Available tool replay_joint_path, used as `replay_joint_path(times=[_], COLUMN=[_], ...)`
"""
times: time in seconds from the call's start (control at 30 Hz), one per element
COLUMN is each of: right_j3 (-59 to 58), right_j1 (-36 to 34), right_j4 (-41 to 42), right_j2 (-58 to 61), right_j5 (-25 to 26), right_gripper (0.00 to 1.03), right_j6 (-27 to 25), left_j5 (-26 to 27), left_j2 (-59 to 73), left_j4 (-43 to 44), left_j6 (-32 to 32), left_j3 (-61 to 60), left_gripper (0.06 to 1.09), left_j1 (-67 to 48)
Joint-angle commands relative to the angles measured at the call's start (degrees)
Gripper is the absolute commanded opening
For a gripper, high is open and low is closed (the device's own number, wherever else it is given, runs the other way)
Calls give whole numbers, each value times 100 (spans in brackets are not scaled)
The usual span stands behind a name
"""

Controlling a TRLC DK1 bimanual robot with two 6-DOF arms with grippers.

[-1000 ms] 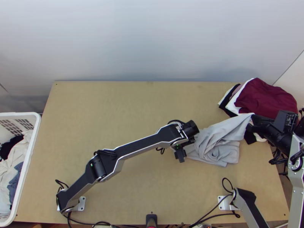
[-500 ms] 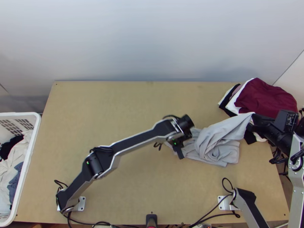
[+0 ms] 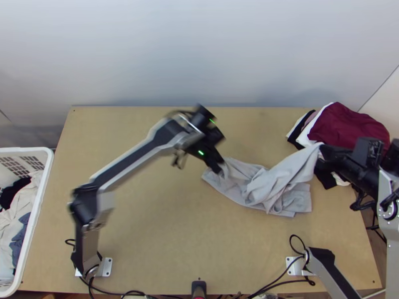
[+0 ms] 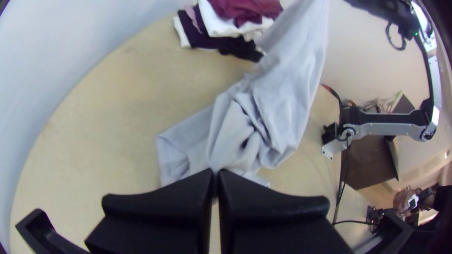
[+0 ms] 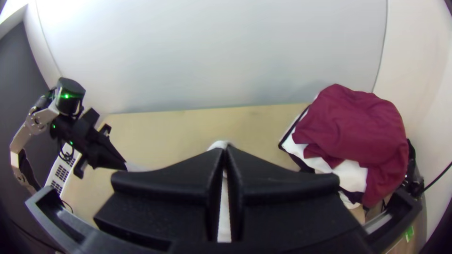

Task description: Fold the t-shirt

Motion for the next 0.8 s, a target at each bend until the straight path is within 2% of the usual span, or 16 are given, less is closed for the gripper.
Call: replay_joint_path(times=[0.0, 0.2, 0.3, 0.47, 0.63, 0.77], right_j3=[691, 2281, 3327, 4461, 4470, 4461], right_j1=[719, 921, 1132, 1228, 1061, 877], right_j4=[297, 429, 165, 394, 402, 464], right_j2=[727, 2230, 2942, 3416, 3214, 2977], right_j5=[21, 21, -32, 30, 249, 276], right_gripper=[3, 3, 3, 3, 3, 3], right_j6=[302, 486, 644, 811, 855, 970], left_j5=[303, 549, 698, 760, 830, 1102], left_j2=[-1181, -1849, -2104, -2482, -2957, -3221], left_j4=[31, 49, 67, 93, 155, 146], left_j6=[107, 46, 11, -104, -33, -77], left_j3=[-152, -134, -143, -47, -64, -91], left_gripper=[9, 9, 9, 9, 9, 9], left_j1=[1341, 3125, 3863, 4865, 5893, 6412])
